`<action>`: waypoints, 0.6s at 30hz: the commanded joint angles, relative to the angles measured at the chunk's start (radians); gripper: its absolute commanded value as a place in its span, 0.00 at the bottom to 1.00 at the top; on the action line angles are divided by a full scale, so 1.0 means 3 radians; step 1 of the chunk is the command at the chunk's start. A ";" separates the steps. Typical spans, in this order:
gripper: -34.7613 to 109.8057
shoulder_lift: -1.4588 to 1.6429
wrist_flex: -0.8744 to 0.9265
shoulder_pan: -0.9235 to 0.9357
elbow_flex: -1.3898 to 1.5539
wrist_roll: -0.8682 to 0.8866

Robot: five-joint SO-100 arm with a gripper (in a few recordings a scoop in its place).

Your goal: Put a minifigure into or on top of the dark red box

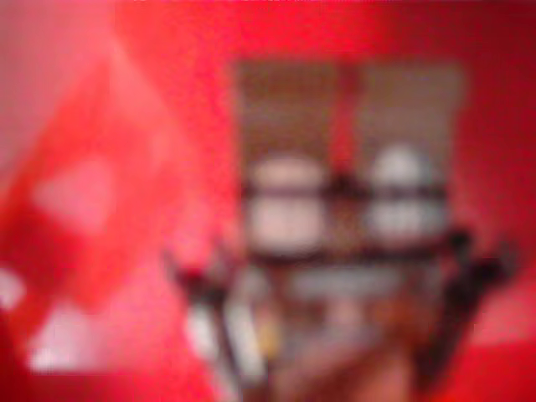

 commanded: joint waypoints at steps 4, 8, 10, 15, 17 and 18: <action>0.36 0.0159 0.0041 0.0046 -0.0005 -0.0077; 0.35 0.0583 0.0041 0.0036 0.0256 -0.0307; 0.34 0.0946 0.0041 0.0036 0.0501 -0.0542; 0.32 0.2270 0.0041 -0.0066 0.1498 -0.1217; 0.30 0.2853 -0.0041 -0.0256 0.2015 -0.1432; 0.28 0.3170 -0.0097 -0.0383 0.2296 -0.1554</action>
